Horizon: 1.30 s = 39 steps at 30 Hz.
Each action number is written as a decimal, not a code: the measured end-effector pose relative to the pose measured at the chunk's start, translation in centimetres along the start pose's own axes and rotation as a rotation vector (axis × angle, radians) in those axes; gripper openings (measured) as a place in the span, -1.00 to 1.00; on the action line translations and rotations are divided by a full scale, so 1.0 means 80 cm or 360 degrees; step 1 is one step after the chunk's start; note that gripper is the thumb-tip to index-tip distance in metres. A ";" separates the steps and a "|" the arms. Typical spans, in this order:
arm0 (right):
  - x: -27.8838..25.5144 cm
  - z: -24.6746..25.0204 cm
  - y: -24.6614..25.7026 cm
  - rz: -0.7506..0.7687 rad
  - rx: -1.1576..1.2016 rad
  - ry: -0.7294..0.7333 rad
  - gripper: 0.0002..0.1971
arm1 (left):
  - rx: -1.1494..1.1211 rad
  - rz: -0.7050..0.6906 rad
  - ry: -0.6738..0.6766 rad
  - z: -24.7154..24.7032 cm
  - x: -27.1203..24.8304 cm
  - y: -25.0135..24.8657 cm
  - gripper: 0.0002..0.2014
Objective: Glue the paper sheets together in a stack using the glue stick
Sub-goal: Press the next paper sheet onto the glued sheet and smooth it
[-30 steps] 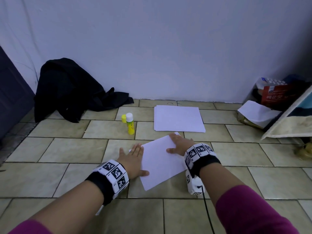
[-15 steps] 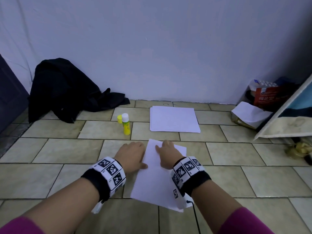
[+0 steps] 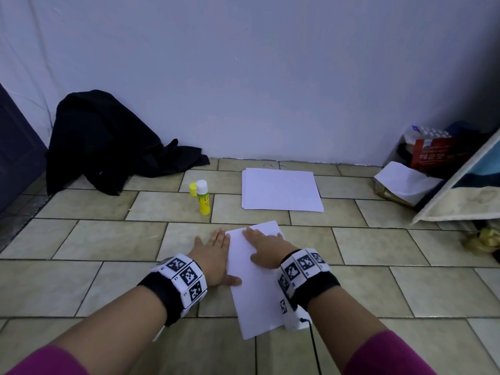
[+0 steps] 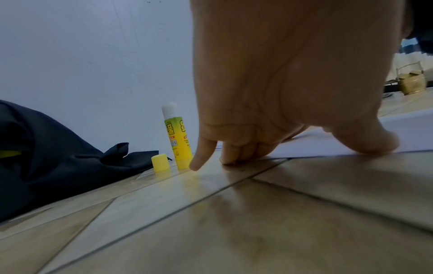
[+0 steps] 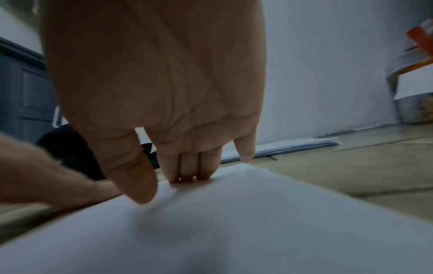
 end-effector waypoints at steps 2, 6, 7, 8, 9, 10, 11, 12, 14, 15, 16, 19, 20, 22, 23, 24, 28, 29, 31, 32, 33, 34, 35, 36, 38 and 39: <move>0.001 0.006 -0.025 -0.0084 0.0038 -0.0034 -0.24 | -0.0002 -0.0008 0.0000 0.000 -0.001 -0.001 0.11; 0.002 0.009 -0.048 -0.0124 0.0054 -0.0052 0.13 | 0.0052 -0.0017 -0.0039 0.005 -0.007 -0.002 0.13; 0.001 0.011 -0.047 -0.0113 0.0057 -0.0077 0.15 | 0.0082 -0.0016 -0.0051 0.008 -0.007 -0.002 0.15; 0.000 0.013 -0.045 -0.0125 0.0042 -0.0117 0.15 | 0.0112 -0.0022 -0.0069 0.012 -0.007 -0.002 0.15; -0.002 0.016 -0.044 -0.0169 -0.0007 -0.0162 0.13 | 0.0141 -0.0033 -0.0095 0.018 -0.009 -0.003 0.12; -0.004 0.020 -0.044 -0.0247 -0.0085 -0.0213 0.10 | 0.0170 -0.0056 -0.0137 0.026 -0.011 -0.004 0.07; -0.007 0.025 -0.043 -0.0333 -0.0173 -0.0265 0.02 | 0.0183 -0.0086 -0.0193 0.034 -0.014 -0.007 -0.02; -0.011 0.030 -0.041 -0.0394 -0.0244 -0.0306 -0.11 | 0.0169 -0.0118 -0.0254 0.041 -0.017 -0.009 -0.14; -0.011 0.031 -0.032 -0.0400 -0.0237 -0.0315 -0.36 | 0.0079 -0.0159 -0.0332 0.050 -0.026 -0.010 -0.36; -0.008 0.027 -0.025 -0.0357 -0.0192 -0.0290 -0.41 | 0.0030 -0.0170 -0.0361 0.052 -0.029 -0.009 -0.46; -0.005 0.022 -0.017 -0.0306 -0.0158 -0.0259 -0.43 | -0.0011 -0.0185 -0.0389 0.054 -0.029 -0.007 -0.55; 0.001 0.011 0.009 -0.0182 -0.0189 -0.0170 -0.26 | -0.0133 -0.0242 -0.0450 0.057 -0.024 0.001 -0.60; 0.004 0.006 0.017 -0.0131 -0.0194 -0.0116 -0.14 | -0.0171 -0.0252 -0.0460 0.055 -0.019 0.005 -0.50; 0.011 -0.005 0.033 0.0003 -0.0161 -0.0005 0.13 | -0.0267 -0.0256 -0.0414 0.048 -0.006 0.010 -0.15; 0.013 -0.010 0.040 0.0049 -0.0151 0.0041 0.24 | -0.0282 -0.0255 -0.0348 0.042 -0.001 0.011 -0.04; 0.015 -0.014 0.044 0.0076 -0.0154 0.0074 0.32 | -0.0286 -0.0249 -0.0276 0.037 0.002 0.012 0.01; 0.019 -0.017 0.049 0.0132 -0.0170 0.0083 0.36 | -0.0331 -0.0213 -0.0175 0.031 0.005 0.018 0.06; 0.019 -0.017 0.049 0.0148 -0.0154 0.0080 0.35 | -0.0297 -0.0207 -0.0164 0.029 0.005 0.018 0.08; 0.017 -0.015 0.048 0.0154 -0.0103 0.0056 0.28 | -0.0191 -0.0188 -0.0135 0.025 0.005 0.020 0.11; 0.018 -0.014 0.049 0.0153 -0.0077 0.0034 0.23 | -0.0142 -0.0176 -0.0127 0.024 0.006 0.022 0.11; 0.018 -0.011 0.052 0.0154 -0.0063 0.0005 0.19 | -0.0104 -0.0157 -0.0123 0.023 0.007 0.024 0.11; 0.019 -0.009 0.054 0.0155 -0.0060 -0.0027 0.17 | -0.0075 -0.0137 -0.0127 0.022 0.008 0.026 0.11; 0.019 -0.006 0.055 0.0151 -0.0057 -0.0055 0.18 | -0.0045 -0.0122 -0.0132 0.022 0.009 0.027 0.10; 0.019 -0.004 0.055 0.0141 -0.0044 -0.0073 0.20 | -0.0025 -0.0117 -0.0135 0.021 0.010 0.027 0.10; 0.019 -0.002 0.051 0.0120 -0.0004 -0.0068 0.23 | -0.0048 -0.0124 -0.0115 0.018 0.010 0.027 0.12; 0.020 -0.003 0.048 0.0115 0.0010 -0.0055 0.23 | -0.0067 -0.0126 -0.0104 0.016 0.010 0.028 0.13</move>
Point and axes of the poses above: each hand's wrist, its own x-axis towards the middle knuckle, its own z-axis out of the back of the hand, y = z × x, the point moved 9 cm from there along x, towards the middle knuckle, and after that the axes turned 4 degrees about y, right-handed, at the moved point
